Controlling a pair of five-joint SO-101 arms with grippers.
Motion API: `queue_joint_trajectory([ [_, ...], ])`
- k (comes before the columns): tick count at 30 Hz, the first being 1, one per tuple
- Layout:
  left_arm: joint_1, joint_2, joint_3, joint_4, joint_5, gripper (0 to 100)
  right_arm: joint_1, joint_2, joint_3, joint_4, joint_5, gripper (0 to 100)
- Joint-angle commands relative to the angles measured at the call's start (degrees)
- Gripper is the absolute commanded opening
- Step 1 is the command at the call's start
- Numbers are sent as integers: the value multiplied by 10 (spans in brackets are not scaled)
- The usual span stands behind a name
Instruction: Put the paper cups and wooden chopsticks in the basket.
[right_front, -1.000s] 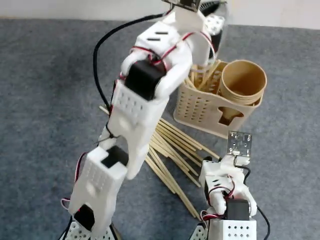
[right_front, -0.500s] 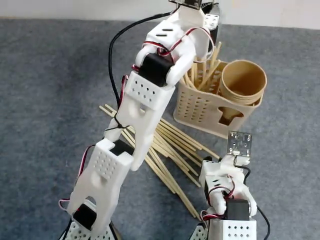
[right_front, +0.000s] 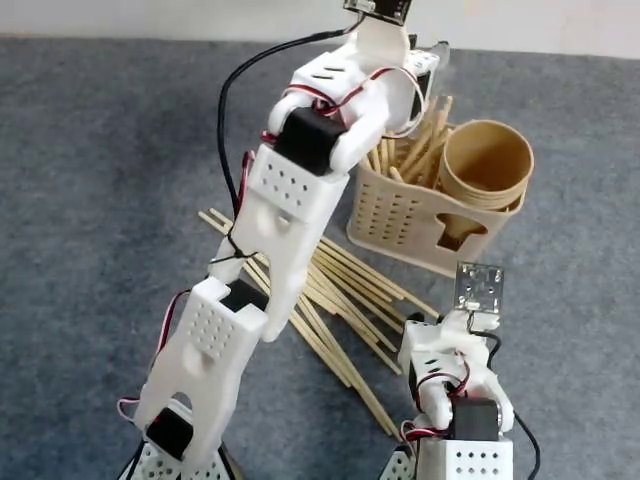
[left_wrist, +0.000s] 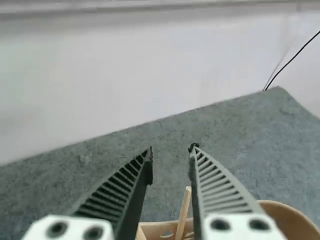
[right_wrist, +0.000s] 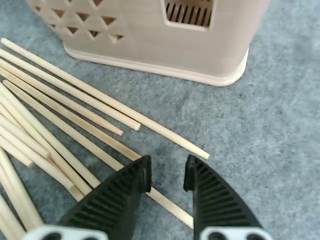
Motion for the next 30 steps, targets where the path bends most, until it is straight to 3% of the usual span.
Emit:
queue_joint_trajectory([
  [1,9,-14,-74,43,8,133,7,-7,43,-15,0,123],
  [6,13,-40,-72,81,7,133,7,-7,43,-15,0,123],
  [18,13,-170,-73,271,2,133,7,-7,43,-15,0,123],
  [24,16,-248,-69,304,-112,95,7,-7,43,-15,0,123],
  [27,17,-281,-63,308,-139,21,7,-7,43,-15,0,123],
  [30,17,-328,-8,308,-151,44,7,-7,43,-15,0,123],
])
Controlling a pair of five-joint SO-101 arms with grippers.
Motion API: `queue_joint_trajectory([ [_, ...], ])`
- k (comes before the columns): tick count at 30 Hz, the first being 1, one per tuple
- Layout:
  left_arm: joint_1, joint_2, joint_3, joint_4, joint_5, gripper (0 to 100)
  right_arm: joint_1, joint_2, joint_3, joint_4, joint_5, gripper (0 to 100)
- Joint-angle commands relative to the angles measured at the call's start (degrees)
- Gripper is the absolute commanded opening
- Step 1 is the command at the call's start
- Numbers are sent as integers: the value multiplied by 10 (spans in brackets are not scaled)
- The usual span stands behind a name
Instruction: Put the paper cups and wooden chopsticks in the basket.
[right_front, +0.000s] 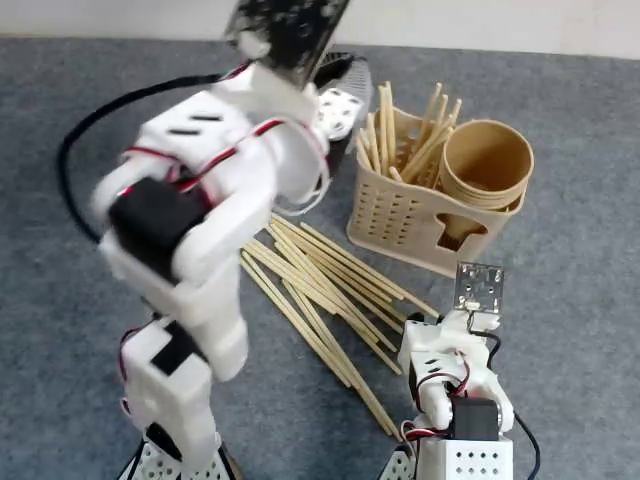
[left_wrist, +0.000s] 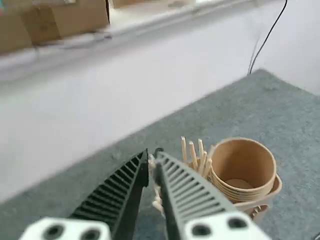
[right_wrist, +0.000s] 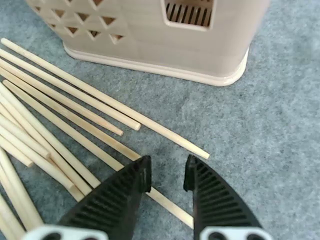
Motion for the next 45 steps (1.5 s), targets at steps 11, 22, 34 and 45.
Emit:
queue_joint_trajectory([
  [11,-7,-312,480,-2,-28,88,7,-7,43,-15,0,123],
  [22,-32,-355,714,1,-96,177,7,-7,43,-15,0,123],
  [34,-132,-355,879,-4,50,181,7,-7,43,-15,0,123],
  [45,-244,-351,1097,-173,178,181,7,-7,43,-15,0,123],
])
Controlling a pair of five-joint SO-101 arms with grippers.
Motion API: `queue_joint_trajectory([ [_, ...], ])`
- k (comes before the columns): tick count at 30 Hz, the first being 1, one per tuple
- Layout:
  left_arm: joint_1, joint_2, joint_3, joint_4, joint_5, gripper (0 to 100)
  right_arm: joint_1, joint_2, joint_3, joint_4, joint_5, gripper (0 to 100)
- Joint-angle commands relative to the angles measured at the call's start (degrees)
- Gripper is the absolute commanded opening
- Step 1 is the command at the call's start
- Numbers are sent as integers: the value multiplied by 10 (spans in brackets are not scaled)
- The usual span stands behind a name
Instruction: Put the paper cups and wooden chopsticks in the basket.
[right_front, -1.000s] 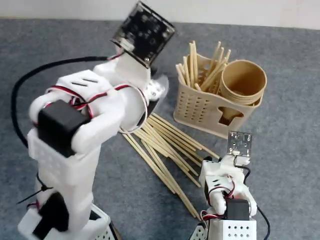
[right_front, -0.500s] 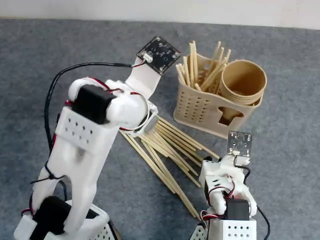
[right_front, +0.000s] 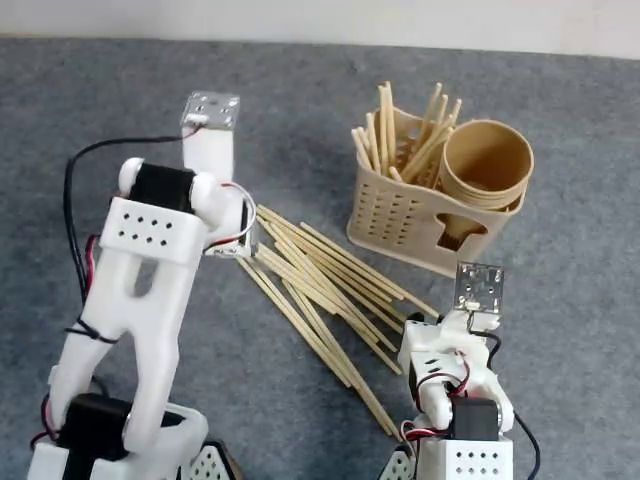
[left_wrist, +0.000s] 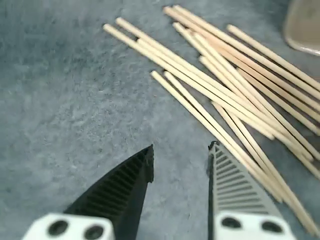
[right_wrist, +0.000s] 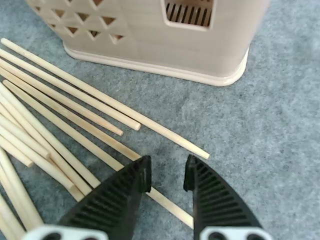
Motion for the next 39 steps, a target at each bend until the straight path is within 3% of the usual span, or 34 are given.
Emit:
queue_joint_trajectory([
  [1,-25,-14,87,-96,36,181,7,-7,43,-15,0,123],
  [8,-24,-13,211,-213,77,181,7,-7,43,-15,0,123],
  [18,-13,1,312,-359,83,181,7,-7,43,-15,0,123],
  [35,12,215,202,-382,84,181,7,-7,43,-15,0,123],
  [39,10,243,177,-381,84,107,7,-7,43,-15,0,123],
])
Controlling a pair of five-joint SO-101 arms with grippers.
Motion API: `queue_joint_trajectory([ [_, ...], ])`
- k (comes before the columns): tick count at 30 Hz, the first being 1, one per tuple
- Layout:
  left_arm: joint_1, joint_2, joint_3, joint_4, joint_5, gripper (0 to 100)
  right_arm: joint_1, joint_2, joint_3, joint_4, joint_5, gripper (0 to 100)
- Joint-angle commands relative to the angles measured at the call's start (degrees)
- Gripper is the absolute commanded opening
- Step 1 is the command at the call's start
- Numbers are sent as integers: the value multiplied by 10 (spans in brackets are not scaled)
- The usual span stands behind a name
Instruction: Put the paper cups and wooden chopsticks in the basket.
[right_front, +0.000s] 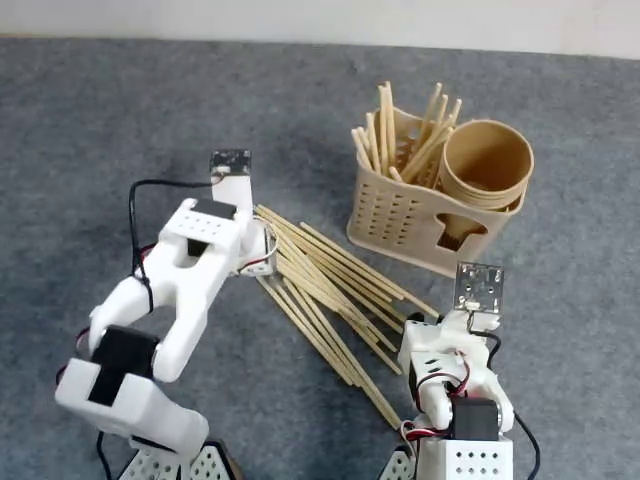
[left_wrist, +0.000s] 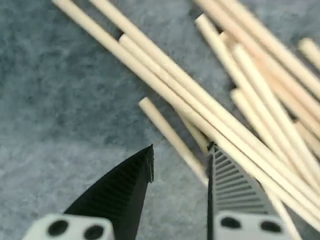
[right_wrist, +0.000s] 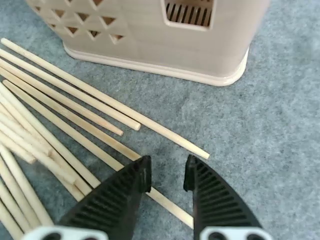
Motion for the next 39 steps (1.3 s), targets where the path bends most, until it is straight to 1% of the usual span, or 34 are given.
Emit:
queue_joint_trajectory([
  [1,6,30,-39,-8,4,83,7,-7,43,-15,0,123],
  [3,6,41,-50,-8,4,49,7,-7,43,-15,0,123],
  [5,6,44,-52,-7,4,39,7,-7,43,-15,0,123],
  [17,5,42,-55,40,3,43,7,-7,43,-15,0,123],
  [19,6,43,-55,46,3,64,7,-7,43,-15,0,123],
  [23,5,47,-55,47,4,175,7,-7,43,-15,0,123],
  [27,5,48,-55,46,30,172,7,-7,43,-15,0,123],
  [32,5,49,-53,46,30,171,7,-7,43,-15,0,123],
  [34,6,49,-52,46,29,147,7,-7,43,-15,0,123],
  [38,6,49,-51,46,26,0,7,-7,43,-15,0,123],
  [39,7,49,-50,47,25,11,7,-7,43,-15,0,123],
])
